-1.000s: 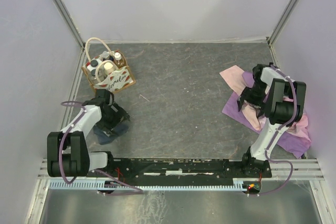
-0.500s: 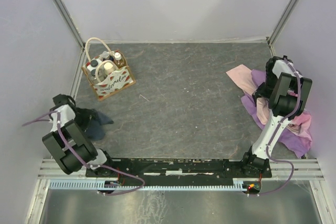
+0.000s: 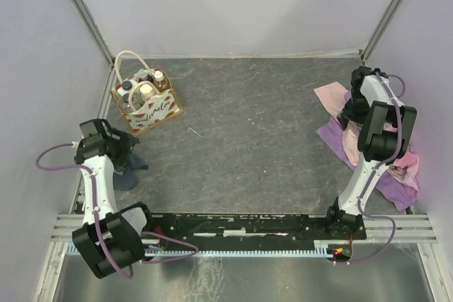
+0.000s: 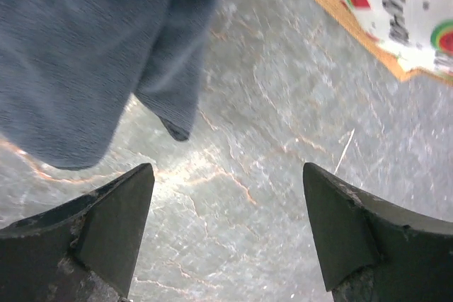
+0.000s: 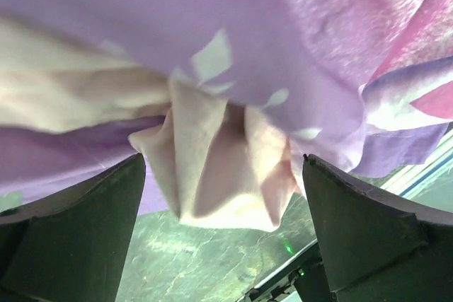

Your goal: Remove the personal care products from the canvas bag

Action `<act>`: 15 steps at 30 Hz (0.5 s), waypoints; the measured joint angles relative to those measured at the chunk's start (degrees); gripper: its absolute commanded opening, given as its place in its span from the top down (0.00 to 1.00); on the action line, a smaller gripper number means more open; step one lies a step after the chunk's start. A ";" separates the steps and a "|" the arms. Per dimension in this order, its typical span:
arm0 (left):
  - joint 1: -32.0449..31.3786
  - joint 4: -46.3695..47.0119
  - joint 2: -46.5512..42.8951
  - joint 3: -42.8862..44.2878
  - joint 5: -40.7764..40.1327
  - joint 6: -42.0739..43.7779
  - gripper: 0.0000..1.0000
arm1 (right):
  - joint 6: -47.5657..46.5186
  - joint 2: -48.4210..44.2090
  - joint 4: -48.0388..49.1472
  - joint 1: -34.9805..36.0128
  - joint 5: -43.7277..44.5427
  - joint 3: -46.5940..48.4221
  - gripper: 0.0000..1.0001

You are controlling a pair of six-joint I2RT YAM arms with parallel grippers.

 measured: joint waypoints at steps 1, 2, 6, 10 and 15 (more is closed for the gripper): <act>-1.42 0.28 -0.70 -0.42 0.70 -0.39 0.09 | -0.04 -0.57 0.11 0.74 -0.24 0.00 0.00; -2.86 0.74 -0.90 -1.14 1.57 -0.96 0.09 | -0.22 -1.16 0.15 1.55 -0.59 0.00 0.00; -6.49 3.23 2.71 -5.46 3.82 -2.78 0.09 | -1.27 -2.58 0.66 5.16 -3.04 -0.46 0.00; -8.50 4.81 6.34 -9.77 5.27 -3.96 0.08 | -2.71 -3.96 1.55 9.42 -5.11 -2.67 0.00; -8.70 6.32 10.03 -10.27 4.48 -4.00 0.04 | -3.98 -5.68 1.60 13.09 -7.21 -3.43 0.00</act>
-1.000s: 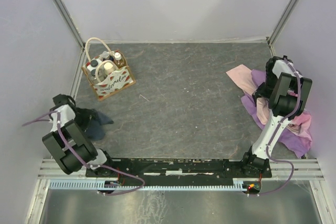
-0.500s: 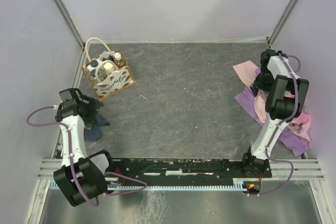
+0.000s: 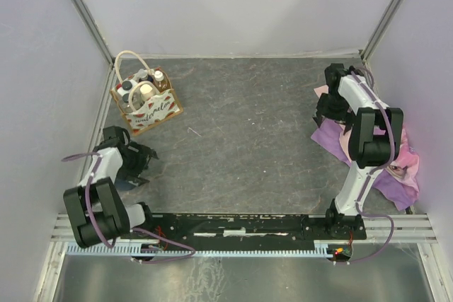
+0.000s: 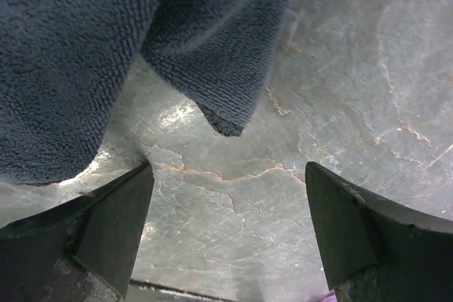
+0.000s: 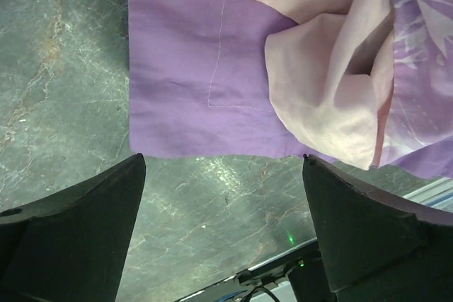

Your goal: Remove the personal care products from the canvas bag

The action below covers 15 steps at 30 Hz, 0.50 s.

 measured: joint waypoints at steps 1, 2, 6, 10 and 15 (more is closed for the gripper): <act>0.00 -0.07 1.53 0.35 -0.37 0.02 0.04 | -0.20 -0.44 -0.04 0.02 -0.13 0.00 0.00; 0.02 -0.68 3.32 1.31 -0.68 0.02 0.03 | -0.44 -0.81 -0.07 -0.07 -0.13 0.00 0.00; 0.24 -1.86 7.78 4.79 -3.02 0.07 0.03 | -1.29 -1.62 -0.13 -0.61 -0.09 0.00 0.00; 4.24 -1.75 7.80 5.68 -6.56 0.13 0.03 | -2.47 -1.81 0.00 -0.79 -1.16 -0.13 0.00; 11.69 -1.81 7.39 7.63 -9.55 0.94 0.03 | -4.68 -7.87 5.33 0.09 -13.20 -7.43 0.00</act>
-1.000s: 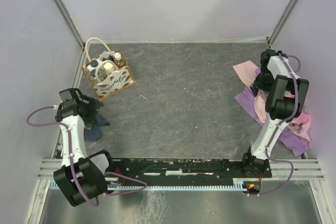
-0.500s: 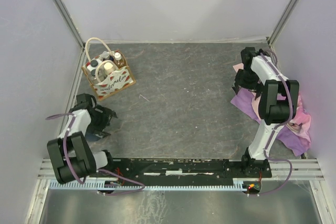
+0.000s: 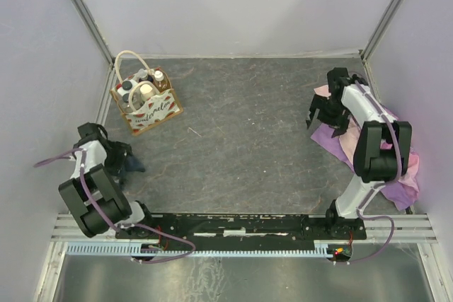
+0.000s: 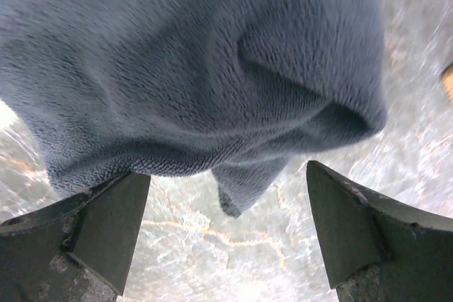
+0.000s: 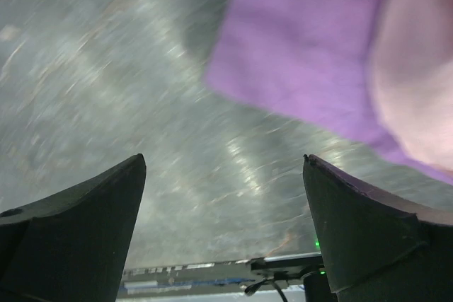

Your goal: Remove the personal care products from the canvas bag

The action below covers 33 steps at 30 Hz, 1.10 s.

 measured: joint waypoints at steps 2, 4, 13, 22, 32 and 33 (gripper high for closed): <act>1.79 0.24 0.81 1.38 -0.94 0.31 0.03 | -0.42 -3.65 1.81 2.01 -4.63 -3.15 0.00; 3.26 0.96 2.84 2.78 -1.75 0.48 0.03 | -0.92 -6.99 3.78 6.84 -9.03 -4.83 0.00; 8.26 3.23 7.52 4.15 -4.87 0.59 0.03 | -2.95 -11.58 8.72 24.79 -17.53 -5.11 0.00; 9.99 5.09 6.82 7.19 -9.14 0.57 0.05 | -7.34 -10.21 16.83 32.72 -19.41 -1.42 0.00; 9.99 7.54 -6.60 6.51 -4.83 0.28 0.13 | -7.87 9.92 29.40 37.31 -25.24 17.77 0.03; 9.90 8.24 -8.41 5.81 -3.37 0.22 0.14 | -7.78 11.74 30.25 37.79 -25.42 19.82 0.04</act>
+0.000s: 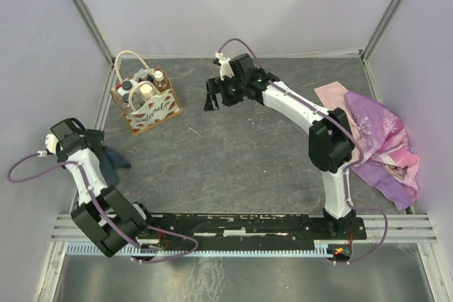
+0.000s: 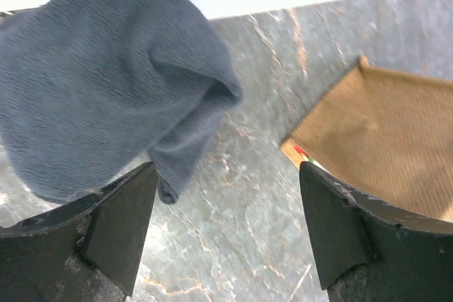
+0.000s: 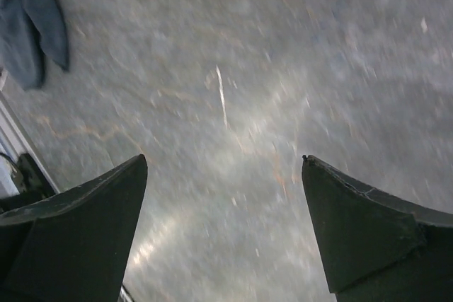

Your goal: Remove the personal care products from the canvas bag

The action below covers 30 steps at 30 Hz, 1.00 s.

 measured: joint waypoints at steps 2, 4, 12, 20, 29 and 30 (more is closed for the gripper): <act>-0.50 1.09 -2.71 -1.46 2.69 -0.04 0.14 | 0.63 3.76 1.86 0.92 -0.35 4.70 0.07; -1.57 1.40 -5.01 -2.95 5.49 -0.02 0.14 | 1.68 7.91 4.55 1.62 -0.74 9.73 0.10; -6.49 3.19 -9.88 -6.80 14.23 0.63 0.15 | 6.08 26.95 9.42 4.57 -0.46 33.81 0.15; -9.31 4.57 -13.60 -10.97 17.16 0.63 0.17 | 10.27 36.81 10.99 8.72 3.69 47.82 0.29; -10.99 4.87 -15.74 -12.44 17.99 0.63 0.17 | 11.58 40.57 12.61 10.58 10.23 52.54 0.99; -11.04 4.85 -15.74 -12.44 17.97 0.63 0.17 | 11.37 40.57 12.55 10.60 11.02 52.54 1.00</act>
